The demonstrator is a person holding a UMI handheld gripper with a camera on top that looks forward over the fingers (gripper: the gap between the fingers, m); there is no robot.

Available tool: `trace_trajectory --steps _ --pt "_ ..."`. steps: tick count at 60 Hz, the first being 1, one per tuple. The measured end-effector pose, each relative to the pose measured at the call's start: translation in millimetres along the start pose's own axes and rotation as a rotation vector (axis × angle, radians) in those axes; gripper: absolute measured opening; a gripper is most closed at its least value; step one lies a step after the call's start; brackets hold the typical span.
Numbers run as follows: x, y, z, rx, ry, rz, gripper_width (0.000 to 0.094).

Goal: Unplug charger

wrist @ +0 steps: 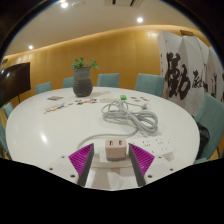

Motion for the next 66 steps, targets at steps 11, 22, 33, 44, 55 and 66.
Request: trace_trajectory --steps 11,22,33,44,55,66 --pt "-9 -10 3 -0.021 -0.016 -0.031 0.0312" --pt "-10 -10 5 -0.033 -0.007 -0.035 0.0191" --pt "-9 -9 8 -0.038 -0.025 -0.030 0.0187" --pt "-8 -4 20 -0.081 -0.028 -0.017 0.0190" --pt "-21 103 195 -0.547 -0.024 -0.017 0.0182" --pt "-99 114 219 -0.549 0.054 -0.123 0.0184"
Point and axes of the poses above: the point between the fingertips, and its own axes, seen from behind it with the camera up: x to the left, z up, y backward, against the way the camera looks, the point moved 7 cm from there along y, backward, against the way the camera looks, and after that the axes turned 3 degrees about y, right-handed, at the moved point
